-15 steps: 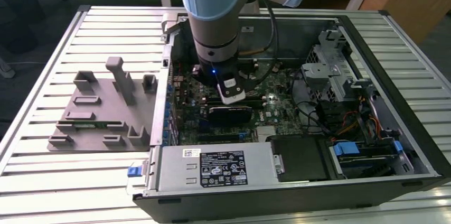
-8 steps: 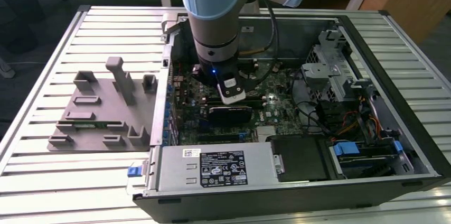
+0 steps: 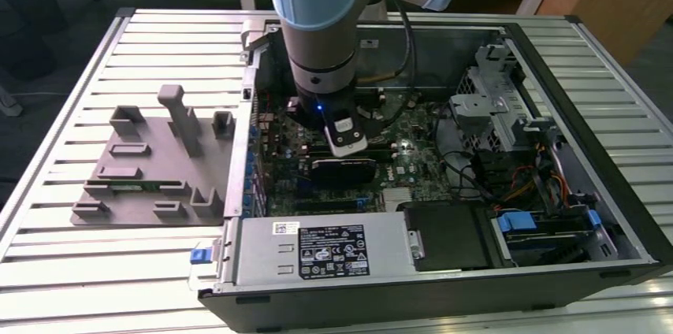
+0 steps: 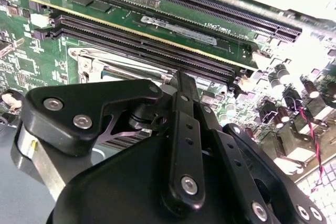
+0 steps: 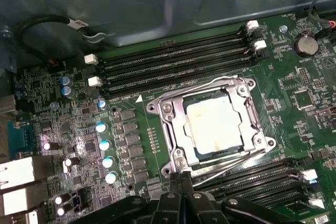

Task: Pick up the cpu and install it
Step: 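Install the second cpu locking lever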

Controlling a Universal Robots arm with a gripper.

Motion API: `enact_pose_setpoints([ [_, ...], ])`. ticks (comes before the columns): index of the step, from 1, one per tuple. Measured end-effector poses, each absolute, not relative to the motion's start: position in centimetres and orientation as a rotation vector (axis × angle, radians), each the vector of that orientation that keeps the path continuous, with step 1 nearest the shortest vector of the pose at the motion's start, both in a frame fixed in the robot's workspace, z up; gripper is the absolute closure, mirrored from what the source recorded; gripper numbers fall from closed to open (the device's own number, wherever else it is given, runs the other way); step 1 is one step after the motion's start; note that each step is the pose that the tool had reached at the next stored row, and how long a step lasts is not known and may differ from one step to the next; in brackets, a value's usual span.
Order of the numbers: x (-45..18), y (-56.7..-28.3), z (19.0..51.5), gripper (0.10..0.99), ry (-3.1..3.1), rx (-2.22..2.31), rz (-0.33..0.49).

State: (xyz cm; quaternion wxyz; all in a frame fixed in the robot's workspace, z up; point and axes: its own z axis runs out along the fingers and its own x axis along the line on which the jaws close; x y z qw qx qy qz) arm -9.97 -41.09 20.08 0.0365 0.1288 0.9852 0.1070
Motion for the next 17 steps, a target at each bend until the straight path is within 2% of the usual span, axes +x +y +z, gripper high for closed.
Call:
enact_pose_setpoints([
  [17,-9.82,-41.36,19.94,0.98,3.049,0.259,0.35],
])
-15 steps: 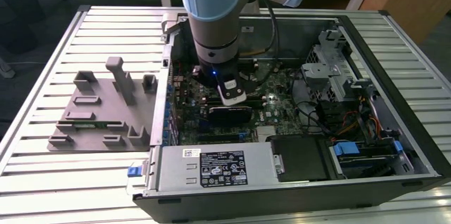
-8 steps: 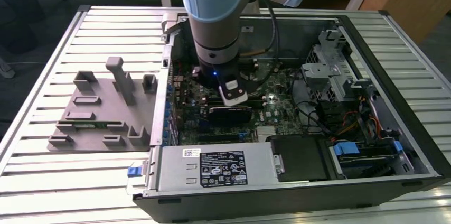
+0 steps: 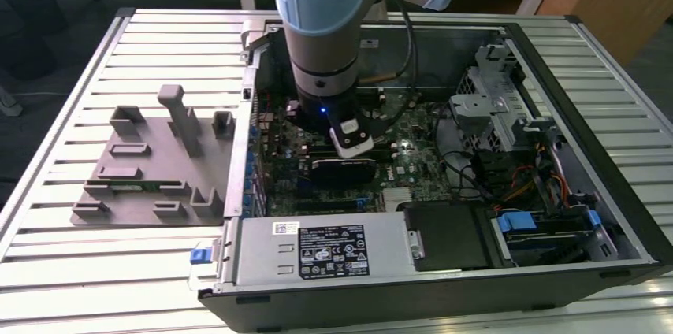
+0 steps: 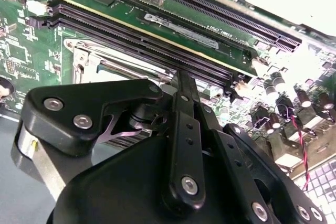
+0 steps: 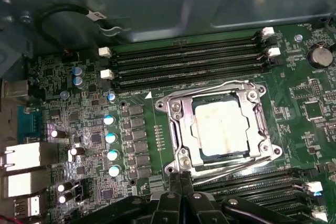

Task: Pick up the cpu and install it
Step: 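Install the second cpu locking lever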

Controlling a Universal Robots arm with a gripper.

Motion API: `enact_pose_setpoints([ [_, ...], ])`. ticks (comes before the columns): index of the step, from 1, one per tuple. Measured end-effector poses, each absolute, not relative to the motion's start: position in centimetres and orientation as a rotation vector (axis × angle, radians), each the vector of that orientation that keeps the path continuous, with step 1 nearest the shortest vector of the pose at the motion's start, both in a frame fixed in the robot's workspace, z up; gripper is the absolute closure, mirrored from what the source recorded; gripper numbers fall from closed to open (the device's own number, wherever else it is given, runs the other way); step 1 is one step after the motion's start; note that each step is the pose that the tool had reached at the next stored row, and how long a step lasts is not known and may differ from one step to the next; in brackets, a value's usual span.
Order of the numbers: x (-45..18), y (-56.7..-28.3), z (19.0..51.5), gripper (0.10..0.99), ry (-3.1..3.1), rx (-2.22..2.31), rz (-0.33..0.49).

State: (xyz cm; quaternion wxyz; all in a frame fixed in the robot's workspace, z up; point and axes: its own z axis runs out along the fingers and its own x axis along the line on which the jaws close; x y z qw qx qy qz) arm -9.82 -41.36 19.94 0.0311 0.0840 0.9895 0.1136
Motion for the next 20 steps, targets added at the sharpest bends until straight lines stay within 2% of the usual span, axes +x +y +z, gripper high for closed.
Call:
enact_pose_setpoints([
  [20,-9.92,-41.4,19.02,0.98,3.045,0.255,0.41],
])
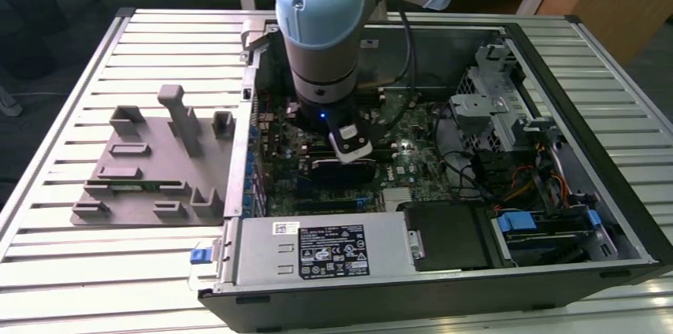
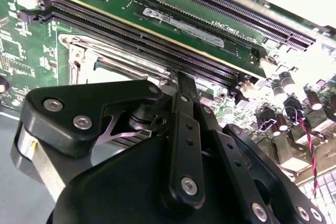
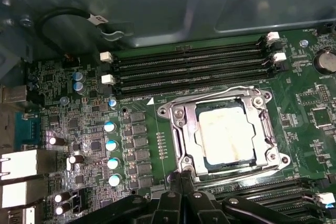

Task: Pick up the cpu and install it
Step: 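Install the second cpu locking lever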

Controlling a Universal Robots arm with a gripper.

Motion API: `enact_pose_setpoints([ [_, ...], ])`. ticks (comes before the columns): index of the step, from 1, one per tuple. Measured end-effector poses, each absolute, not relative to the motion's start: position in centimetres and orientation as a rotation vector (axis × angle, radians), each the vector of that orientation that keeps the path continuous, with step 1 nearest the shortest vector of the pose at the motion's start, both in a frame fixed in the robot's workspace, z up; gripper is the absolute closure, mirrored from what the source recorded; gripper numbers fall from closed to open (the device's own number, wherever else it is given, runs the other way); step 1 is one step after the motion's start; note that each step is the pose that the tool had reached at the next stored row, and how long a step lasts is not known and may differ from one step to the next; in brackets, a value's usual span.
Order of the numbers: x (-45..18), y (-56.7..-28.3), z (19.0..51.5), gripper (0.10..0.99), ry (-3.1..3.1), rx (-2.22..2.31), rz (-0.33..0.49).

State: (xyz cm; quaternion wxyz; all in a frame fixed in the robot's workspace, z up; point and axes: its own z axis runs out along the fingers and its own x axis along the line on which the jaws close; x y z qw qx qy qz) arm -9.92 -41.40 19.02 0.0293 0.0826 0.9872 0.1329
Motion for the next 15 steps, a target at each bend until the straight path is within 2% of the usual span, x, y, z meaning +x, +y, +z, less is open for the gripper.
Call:
enact_pose_setpoints([
  [8,-10.0,-41.4,19.1,0.98,3.045,0.255,0.411],
  [15,-10.0,-41.4,21.1,0.98,3.045,0.255,0.407],
])
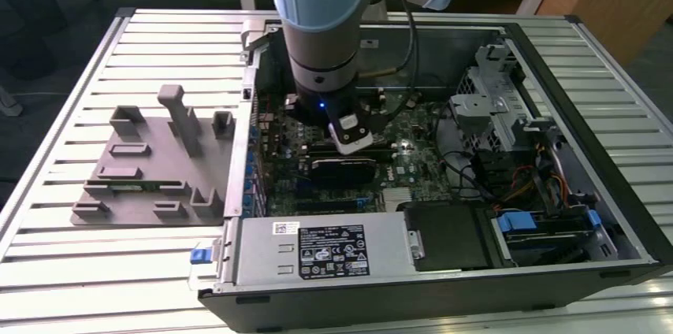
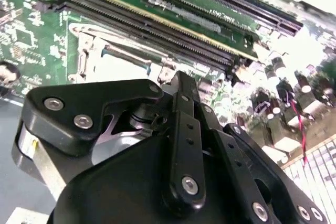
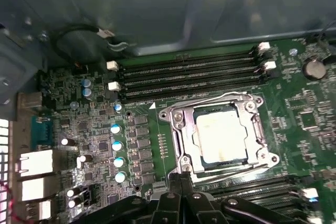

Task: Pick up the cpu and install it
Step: 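Install the second cpu locking lever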

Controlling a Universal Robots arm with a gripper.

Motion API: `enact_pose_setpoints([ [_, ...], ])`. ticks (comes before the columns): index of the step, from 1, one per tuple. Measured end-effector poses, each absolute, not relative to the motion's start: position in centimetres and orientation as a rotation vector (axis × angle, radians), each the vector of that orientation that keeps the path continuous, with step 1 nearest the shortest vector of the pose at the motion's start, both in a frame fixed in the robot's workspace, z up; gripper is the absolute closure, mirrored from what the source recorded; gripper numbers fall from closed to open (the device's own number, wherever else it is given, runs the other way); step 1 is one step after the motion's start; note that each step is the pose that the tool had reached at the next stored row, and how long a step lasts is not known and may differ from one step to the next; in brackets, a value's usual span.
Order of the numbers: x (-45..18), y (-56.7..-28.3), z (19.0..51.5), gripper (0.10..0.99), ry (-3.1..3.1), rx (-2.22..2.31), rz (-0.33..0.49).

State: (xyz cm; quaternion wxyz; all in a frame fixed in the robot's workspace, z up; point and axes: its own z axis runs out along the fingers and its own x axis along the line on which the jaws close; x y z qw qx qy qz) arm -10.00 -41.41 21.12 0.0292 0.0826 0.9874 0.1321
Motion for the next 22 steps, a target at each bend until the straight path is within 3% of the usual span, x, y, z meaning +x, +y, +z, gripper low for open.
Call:
enact_pose_setpoints([
  [7,-9.7,-41.2,21.5,0.98,3.049,0.261,0.339],
  [22,-6.5,-39.5,21.4,0.98,3.051,0.261,0.303],
])
